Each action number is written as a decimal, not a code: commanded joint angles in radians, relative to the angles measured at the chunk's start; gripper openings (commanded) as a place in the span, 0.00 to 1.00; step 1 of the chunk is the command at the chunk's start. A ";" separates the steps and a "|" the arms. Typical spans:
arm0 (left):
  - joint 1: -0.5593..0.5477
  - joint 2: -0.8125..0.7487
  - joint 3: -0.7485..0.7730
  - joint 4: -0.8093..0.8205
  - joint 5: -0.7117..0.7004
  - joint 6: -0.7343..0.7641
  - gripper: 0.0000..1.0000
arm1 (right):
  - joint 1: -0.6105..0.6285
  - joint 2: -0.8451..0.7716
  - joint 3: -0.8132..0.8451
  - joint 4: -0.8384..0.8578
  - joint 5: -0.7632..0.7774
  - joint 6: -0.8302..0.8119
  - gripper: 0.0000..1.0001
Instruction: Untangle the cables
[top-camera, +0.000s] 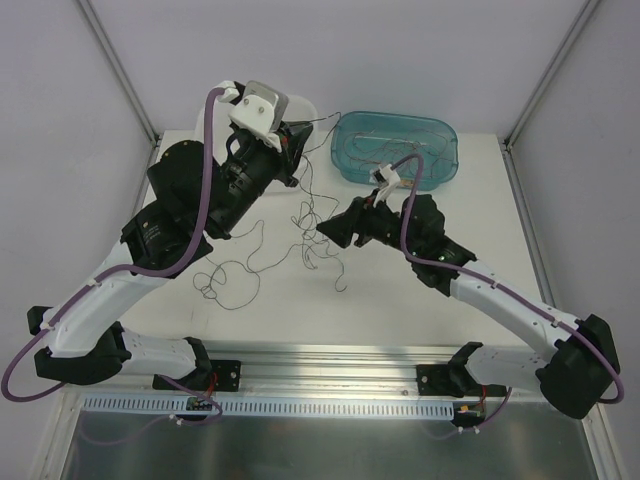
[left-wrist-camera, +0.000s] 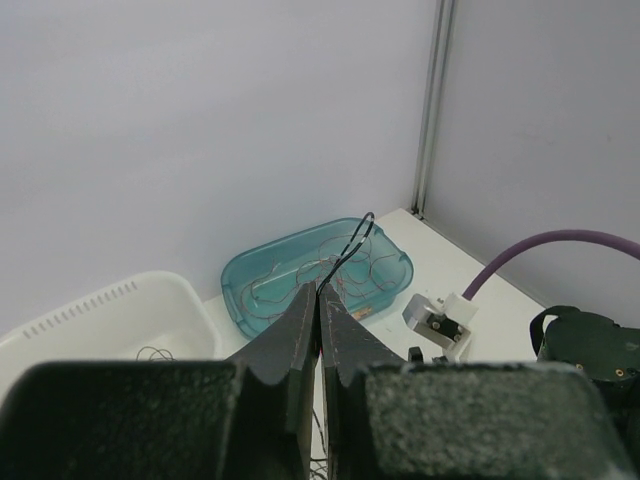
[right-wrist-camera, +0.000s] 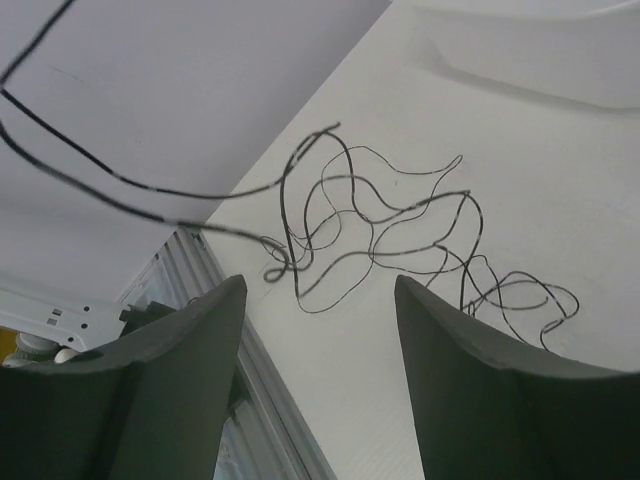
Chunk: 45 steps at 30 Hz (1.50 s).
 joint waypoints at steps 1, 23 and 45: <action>-0.005 -0.009 0.012 0.008 0.017 -0.010 0.00 | -0.001 -0.009 0.076 0.011 0.048 -0.017 0.64; -0.005 -0.010 -0.031 0.007 0.022 -0.022 0.00 | -0.001 -0.188 0.120 -0.280 0.032 -0.141 0.71; -0.005 -0.021 -0.040 0.007 0.068 -0.043 0.00 | -0.043 -0.018 0.152 -0.215 -0.038 -0.093 0.50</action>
